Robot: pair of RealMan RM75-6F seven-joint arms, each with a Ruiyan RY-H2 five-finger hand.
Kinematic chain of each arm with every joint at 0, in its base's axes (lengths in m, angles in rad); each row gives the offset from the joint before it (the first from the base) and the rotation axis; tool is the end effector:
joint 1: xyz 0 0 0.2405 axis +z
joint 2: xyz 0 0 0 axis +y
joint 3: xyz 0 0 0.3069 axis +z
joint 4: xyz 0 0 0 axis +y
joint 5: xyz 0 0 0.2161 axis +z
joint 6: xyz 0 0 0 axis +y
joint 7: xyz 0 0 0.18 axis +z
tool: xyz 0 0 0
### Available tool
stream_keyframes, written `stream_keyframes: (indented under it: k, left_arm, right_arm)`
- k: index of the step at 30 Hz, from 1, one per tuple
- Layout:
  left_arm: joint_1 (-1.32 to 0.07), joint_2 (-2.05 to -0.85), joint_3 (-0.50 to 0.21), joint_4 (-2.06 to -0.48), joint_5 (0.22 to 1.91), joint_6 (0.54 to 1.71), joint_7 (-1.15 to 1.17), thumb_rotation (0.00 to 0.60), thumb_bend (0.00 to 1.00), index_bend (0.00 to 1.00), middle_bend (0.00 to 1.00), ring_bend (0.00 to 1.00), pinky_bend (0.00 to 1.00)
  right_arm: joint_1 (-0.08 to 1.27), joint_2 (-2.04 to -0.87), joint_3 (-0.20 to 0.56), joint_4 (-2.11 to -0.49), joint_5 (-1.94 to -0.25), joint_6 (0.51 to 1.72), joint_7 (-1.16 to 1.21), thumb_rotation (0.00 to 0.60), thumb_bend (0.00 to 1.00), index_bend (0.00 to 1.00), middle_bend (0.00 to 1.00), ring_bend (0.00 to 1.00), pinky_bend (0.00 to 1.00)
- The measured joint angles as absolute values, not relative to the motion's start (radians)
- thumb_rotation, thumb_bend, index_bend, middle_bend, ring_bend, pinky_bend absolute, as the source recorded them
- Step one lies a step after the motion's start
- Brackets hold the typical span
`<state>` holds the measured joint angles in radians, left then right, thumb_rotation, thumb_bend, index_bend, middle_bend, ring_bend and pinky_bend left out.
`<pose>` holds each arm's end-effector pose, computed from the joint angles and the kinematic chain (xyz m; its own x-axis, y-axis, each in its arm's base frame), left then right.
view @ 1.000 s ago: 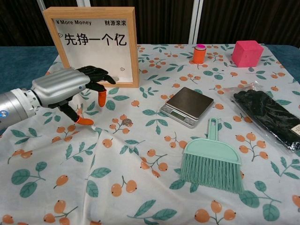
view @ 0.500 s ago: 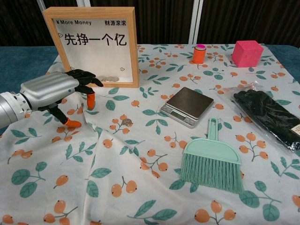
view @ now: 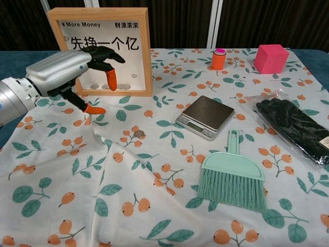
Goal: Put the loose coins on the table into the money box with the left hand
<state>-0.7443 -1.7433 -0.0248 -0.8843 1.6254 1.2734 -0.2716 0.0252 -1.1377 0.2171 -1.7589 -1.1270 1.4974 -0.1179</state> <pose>-0.1942 0.4196 -0.0466 0.3566 0.0451 0.9332 0.7360 -0.6287 -0.2509 -0.3865 -0.2198 0.2023 0.3111 0.1069 0.9443 -0.8923 0.3750 0.2515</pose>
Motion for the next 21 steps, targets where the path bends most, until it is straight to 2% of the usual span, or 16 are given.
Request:
stream_keyframes:
  k: [4, 11, 21]
  left_arm:
    - [-0.773, -1.739, -0.053, -0.907, 1.610, 1.238, -0.269, 0.600, 0.13, 0.47, 0.11, 0.00, 0.00]
    - [-0.817, -1.788, -0.043, -0.851, 1.599, 1.116, -0.313, 0.600, 0.10, 0.43, 0.11, 0.00, 0.00]
    - [-0.807, -1.908, 0.014, -0.659, 1.643, 1.144, -0.375, 0.600, 0.09, 0.43, 0.10, 0.00, 0.00]
  right_arm:
    - [0.025, -1.138, 0.219, -1.759, -1.124, 1.498, -0.118, 0.600, 0.39, 0.13, 0.03, 0.05, 0.00]
    - [0.024, -1.136, 0.222, -1.762, -1.118, 1.500, -0.115, 0.600, 0.39, 0.13, 0.03, 0.05, 0.00]
    - [0.020, -1.133, 0.222, -1.773, -1.112, 1.502, -0.115, 0.600, 0.39, 0.13, 0.03, 0.05, 0.00]
